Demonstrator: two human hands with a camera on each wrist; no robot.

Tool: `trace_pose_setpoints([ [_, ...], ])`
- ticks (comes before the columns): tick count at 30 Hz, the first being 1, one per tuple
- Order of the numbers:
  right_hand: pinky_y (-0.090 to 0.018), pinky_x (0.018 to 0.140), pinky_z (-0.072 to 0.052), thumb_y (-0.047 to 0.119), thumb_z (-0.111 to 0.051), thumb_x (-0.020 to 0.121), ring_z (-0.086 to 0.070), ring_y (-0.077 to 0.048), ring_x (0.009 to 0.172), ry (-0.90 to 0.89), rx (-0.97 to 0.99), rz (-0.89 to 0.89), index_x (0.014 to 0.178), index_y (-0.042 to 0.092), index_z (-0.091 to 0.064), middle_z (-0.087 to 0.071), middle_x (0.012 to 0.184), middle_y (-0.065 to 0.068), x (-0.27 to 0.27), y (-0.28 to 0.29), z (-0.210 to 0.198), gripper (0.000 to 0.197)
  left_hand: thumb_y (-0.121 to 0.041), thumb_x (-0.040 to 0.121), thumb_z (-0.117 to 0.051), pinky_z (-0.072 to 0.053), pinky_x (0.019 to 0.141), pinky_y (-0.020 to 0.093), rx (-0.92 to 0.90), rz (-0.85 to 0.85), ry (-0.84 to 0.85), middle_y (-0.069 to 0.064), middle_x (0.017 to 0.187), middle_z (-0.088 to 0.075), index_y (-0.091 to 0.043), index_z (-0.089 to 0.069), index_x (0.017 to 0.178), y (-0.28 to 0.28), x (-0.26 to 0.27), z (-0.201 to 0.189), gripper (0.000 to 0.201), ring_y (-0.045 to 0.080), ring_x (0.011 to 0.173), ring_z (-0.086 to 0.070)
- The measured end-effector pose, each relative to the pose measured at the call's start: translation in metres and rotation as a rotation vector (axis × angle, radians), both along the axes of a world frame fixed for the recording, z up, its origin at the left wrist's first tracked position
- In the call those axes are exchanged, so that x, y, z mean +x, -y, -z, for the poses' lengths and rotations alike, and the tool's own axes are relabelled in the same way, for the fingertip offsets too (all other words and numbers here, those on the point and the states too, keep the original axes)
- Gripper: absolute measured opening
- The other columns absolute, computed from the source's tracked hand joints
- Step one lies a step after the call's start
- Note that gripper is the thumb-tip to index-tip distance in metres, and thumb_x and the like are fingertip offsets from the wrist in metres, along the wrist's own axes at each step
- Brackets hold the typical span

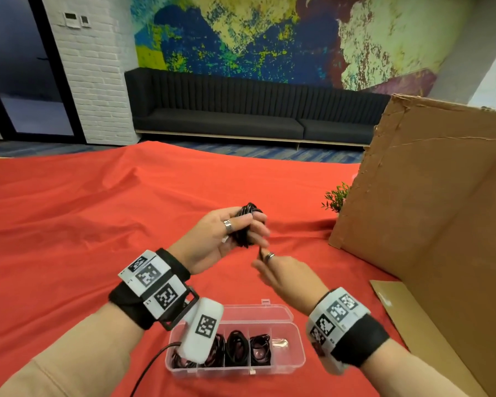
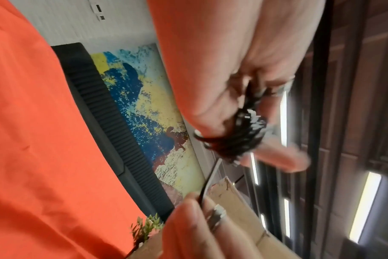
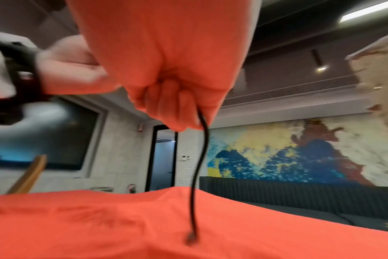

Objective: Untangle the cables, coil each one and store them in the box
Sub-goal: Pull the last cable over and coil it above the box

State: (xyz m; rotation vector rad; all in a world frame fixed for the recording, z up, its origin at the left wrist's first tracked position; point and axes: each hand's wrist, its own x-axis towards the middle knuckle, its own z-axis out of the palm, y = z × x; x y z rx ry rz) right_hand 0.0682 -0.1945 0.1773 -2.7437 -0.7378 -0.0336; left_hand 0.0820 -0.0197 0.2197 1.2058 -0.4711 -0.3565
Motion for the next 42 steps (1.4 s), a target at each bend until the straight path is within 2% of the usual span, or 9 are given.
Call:
trace_pose_setpoints([
  [5,-0.043,0.062,-0.040,0.045,-0.024,0.097,-0.043,-0.023,0.058,-0.025,0.238,-0.158,0.076,0.021,-0.034,-0.042,0.059,0.004,-0.013,-0.008,-0.008,0.034,-0.002,0.097,-0.036,-0.051,0.091,0.024,0.087,-0.284,0.128,0.007,0.107,-0.065,-0.005,-0.048,0.108,0.002,0.008,0.018,0.017,0.011,0.091,-0.069],
  [9,-0.037,0.056,-0.036,0.047,-0.025,0.094,-0.051,-0.027,0.062,0.091,0.176,-0.176,0.079,0.016,-0.042,-0.049,0.061,-0.001,-0.013,-0.006,-0.013,0.039,-0.006,0.098,-0.038,-0.048,0.089,0.024,0.318,-0.366,0.205,0.000,0.105,-0.065,-0.017,-0.048,0.097,-0.003,0.015,0.028,0.015,0.002,0.088,-0.068],
  [13,-0.027,0.042,-0.036,0.038,-0.039,0.091,-0.057,-0.024,0.054,0.490,-0.001,-0.084,0.074,0.018,-0.051,-0.055,0.058,0.002,-0.004,0.002,-0.020,0.029,-0.018,0.098,-0.042,-0.044,0.078,0.023,0.693,-0.422,0.429,-0.005,0.089,-0.070,-0.009,-0.049,0.092,-0.003,0.006,0.024,0.013,-0.004,0.079,-0.065],
  [16,-0.029,0.045,-0.040,0.037,-0.043,0.092,-0.057,-0.021,0.056,0.751,-0.113,-0.056,0.072,0.019,-0.060,-0.053,0.059,0.003,0.010,0.014,-0.030,0.031,-0.033,0.098,-0.040,-0.043,0.073,0.026,0.799,-0.189,0.374,0.003,0.072,-0.072,-0.011,-0.053,0.085,-0.005,-0.002,0.009,0.029,0.006,0.068,-0.065],
  [22,-0.032,0.044,-0.041,0.047,-0.022,0.099,-0.058,-0.028,0.060,0.600,0.120,0.019,0.082,0.023,-0.047,-0.054,0.065,-0.002,0.015,0.015,-0.035,0.039,-0.016,0.081,-0.057,-0.045,0.057,0.022,0.324,0.269,0.021,-0.001,0.050,-0.058,0.000,-0.055,0.088,-0.010,-0.011,-0.012,0.017,0.010,0.037,-0.049],
  [26,-0.036,0.066,-0.044,0.040,-0.029,0.094,-0.058,-0.019,0.073,0.099,0.383,0.011,0.097,0.019,-0.052,-0.062,0.078,-0.001,0.013,-0.003,-0.017,0.031,-0.004,0.078,-0.053,-0.052,0.064,0.020,-0.033,0.124,-0.067,0.000,0.051,-0.055,-0.005,-0.067,0.083,0.001,-0.013,-0.007,0.015,0.010,0.040,-0.050],
  [30,-0.033,0.064,-0.038,0.029,-0.033,0.101,-0.044,-0.011,0.058,-0.189,0.398,-0.064,0.087,0.022,-0.047,-0.046,0.063,0.004,-0.001,-0.013,-0.007,0.021,-0.007,0.082,-0.057,-0.054,0.065,0.020,-0.229,-0.193,-0.061,0.000,0.070,-0.068,-0.001,-0.057,0.098,0.002,-0.004,-0.005,0.017,0.014,0.068,-0.068],
  [35,-0.036,0.062,-0.039,0.029,-0.033,0.100,-0.042,-0.016,0.057,-0.135,0.293,-0.106,0.093,0.021,-0.049,-0.043,0.061,0.005,-0.011,-0.015,0.001,0.019,-0.003,0.094,-0.041,-0.054,0.076,0.018,-0.214,-0.346,-0.041,0.005,0.088,-0.072,0.003,-0.049,0.109,0.002,-0.002,0.000,0.018,0.018,0.084,-0.071],
  [42,-0.028,0.055,-0.030,0.025,-0.046,0.096,-0.033,-0.009,0.051,-0.080,0.632,0.028,0.082,0.032,-0.059,-0.036,0.056,0.004,-0.004,-0.001,0.000,0.020,-0.020,0.097,-0.036,-0.054,0.065,0.017,-0.364,-0.279,-0.356,-0.005,0.051,-0.045,0.001,-0.056,0.090,-0.012,0.002,-0.007,0.030,0.007,0.044,-0.048],
])
